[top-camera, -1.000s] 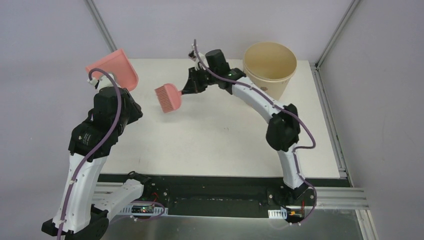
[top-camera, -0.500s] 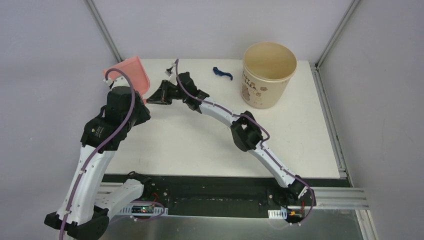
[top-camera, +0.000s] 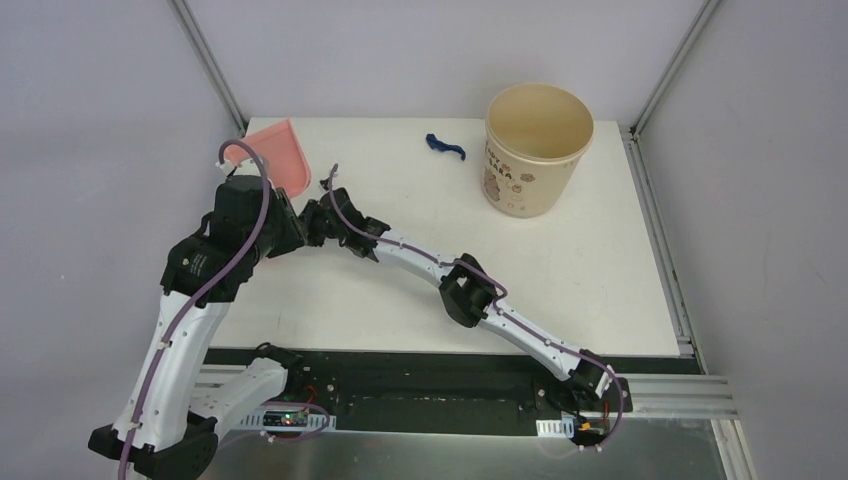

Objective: Sweep away the paper scraps from the table

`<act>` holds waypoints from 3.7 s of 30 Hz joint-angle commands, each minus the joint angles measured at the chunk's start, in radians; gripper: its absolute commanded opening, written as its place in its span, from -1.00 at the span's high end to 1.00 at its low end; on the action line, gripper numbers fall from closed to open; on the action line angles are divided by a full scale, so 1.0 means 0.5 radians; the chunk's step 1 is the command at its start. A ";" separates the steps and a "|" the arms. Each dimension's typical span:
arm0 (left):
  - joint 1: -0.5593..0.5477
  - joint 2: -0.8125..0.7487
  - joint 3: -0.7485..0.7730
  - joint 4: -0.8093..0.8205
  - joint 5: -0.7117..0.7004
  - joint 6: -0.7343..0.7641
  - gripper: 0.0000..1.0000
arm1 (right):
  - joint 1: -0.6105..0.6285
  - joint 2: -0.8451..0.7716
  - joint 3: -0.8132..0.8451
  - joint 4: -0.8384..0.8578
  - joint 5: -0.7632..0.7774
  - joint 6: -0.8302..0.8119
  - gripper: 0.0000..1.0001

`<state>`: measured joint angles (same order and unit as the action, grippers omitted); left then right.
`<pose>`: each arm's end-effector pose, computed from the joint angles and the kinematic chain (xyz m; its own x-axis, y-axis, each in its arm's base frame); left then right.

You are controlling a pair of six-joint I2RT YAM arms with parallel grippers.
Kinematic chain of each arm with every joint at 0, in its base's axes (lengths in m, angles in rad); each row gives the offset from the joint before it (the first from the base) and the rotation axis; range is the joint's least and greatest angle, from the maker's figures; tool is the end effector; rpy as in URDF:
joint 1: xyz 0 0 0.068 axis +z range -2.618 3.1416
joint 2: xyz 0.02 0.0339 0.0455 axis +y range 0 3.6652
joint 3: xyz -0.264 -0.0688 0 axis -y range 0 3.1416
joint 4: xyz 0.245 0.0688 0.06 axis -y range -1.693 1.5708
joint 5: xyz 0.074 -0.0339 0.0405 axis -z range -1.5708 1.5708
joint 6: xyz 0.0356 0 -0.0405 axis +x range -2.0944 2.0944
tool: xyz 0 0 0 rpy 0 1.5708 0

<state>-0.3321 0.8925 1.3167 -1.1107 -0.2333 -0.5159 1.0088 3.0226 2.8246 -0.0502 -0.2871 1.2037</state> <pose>0.1322 -0.0369 0.4057 -0.5943 -0.3027 -0.7451 -0.1667 0.9527 -0.2541 0.3320 0.5461 0.1289 -0.9410 0.1856 -0.2830 -0.2216 0.2941 0.9297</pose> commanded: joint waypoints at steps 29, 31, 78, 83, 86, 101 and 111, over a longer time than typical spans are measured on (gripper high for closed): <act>-0.030 -0.119 -0.094 -0.030 0.238 0.262 1.00 | -0.758 -2.204 -2.415 -1.491 -0.659 -1.800 1.00; -0.030 -0.110 -0.102 -0.063 0.286 0.261 1.00 | -0.770 -2.223 -2.118 -1.873 -0.619 -2.103 1.00; -0.187 0.071 -0.587 -0.890 0.950 0.300 1.00 | -0.782 -1.295 -1.089 -1.440 0.696 -4.192 1.00; -0.499 0.224 -0.561 -0.951 0.912 0.141 1.00 | -0.745 -1.651 -1.471 -1.728 0.310 -3.819 1.00; -0.646 0.335 -0.604 -0.937 0.883 0.089 1.00 | -0.746 -1.834 -1.640 -1.830 0.081 -3.600 1.00; -0.863 1.082 -0.480 -0.496 0.725 0.251 1.00 | -0.824 -2.047 -1.538 -1.729 0.418 -3.092 1.00; -0.861 1.470 -0.387 -0.325 0.758 0.340 1.00 | -0.804 -1.696 -1.288 -1.867 0.199 -3.103 1.00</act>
<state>-0.7536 1.6073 1.0721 -1.3163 0.1402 -0.3817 0.5957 2.1132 2.1098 -0.9329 -0.0723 -0.3748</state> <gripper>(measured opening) 0.293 0.090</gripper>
